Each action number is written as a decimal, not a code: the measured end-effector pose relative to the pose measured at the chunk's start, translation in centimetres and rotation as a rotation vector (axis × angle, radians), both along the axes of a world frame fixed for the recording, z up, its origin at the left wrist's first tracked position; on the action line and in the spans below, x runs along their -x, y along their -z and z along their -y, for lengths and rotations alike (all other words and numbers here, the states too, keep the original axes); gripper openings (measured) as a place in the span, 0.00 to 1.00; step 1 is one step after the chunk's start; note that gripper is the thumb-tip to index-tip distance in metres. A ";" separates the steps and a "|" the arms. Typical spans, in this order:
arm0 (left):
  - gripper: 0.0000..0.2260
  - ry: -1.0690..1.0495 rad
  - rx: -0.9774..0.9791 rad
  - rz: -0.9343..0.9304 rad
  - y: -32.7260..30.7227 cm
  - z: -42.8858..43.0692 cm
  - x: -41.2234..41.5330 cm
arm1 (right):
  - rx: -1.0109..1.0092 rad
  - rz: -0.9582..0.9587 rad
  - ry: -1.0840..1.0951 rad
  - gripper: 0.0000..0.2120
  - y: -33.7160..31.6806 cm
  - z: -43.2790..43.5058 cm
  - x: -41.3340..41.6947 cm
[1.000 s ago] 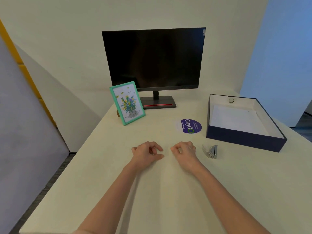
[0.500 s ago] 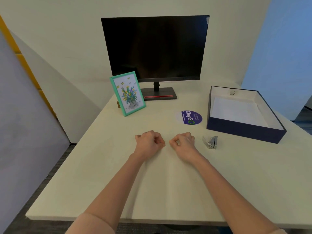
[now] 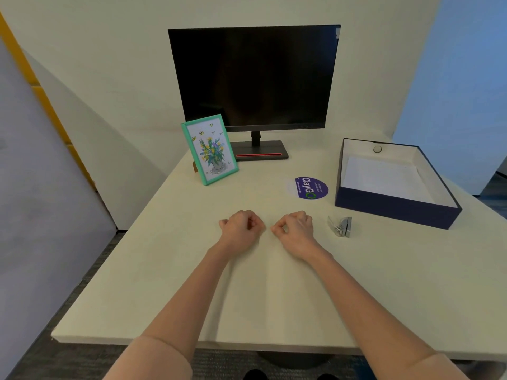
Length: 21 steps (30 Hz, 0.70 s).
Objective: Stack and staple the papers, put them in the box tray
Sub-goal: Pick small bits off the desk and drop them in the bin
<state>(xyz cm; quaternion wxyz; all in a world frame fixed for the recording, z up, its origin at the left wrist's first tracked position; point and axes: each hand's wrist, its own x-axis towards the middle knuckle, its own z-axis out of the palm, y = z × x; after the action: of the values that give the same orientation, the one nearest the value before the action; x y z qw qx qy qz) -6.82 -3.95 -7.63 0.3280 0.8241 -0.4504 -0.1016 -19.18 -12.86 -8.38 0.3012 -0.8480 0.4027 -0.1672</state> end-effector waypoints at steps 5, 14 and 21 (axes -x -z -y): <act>0.03 -0.126 0.331 -0.385 0.5 -3.0 -1.6 | -0.042 0.037 0.023 0.11 0.0 0.2 -0.1; 0.01 -0.108 0.517 -0.758 -3.2 -3.8 1.7 | -0.243 0.305 0.120 0.09 -2.3 0.5 3.6; 0.02 0.184 0.504 -0.941 -5.9 0.3 13.1 | -0.199 0.417 0.229 0.16 -6.9 0.4 13.3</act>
<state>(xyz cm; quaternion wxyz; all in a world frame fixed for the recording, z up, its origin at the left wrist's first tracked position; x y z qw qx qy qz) -19.89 -4.27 -1.75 0.6716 0.5425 -0.3358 -0.3767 -32.47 -13.24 -1.48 0.4387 -0.7103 0.4399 -0.3310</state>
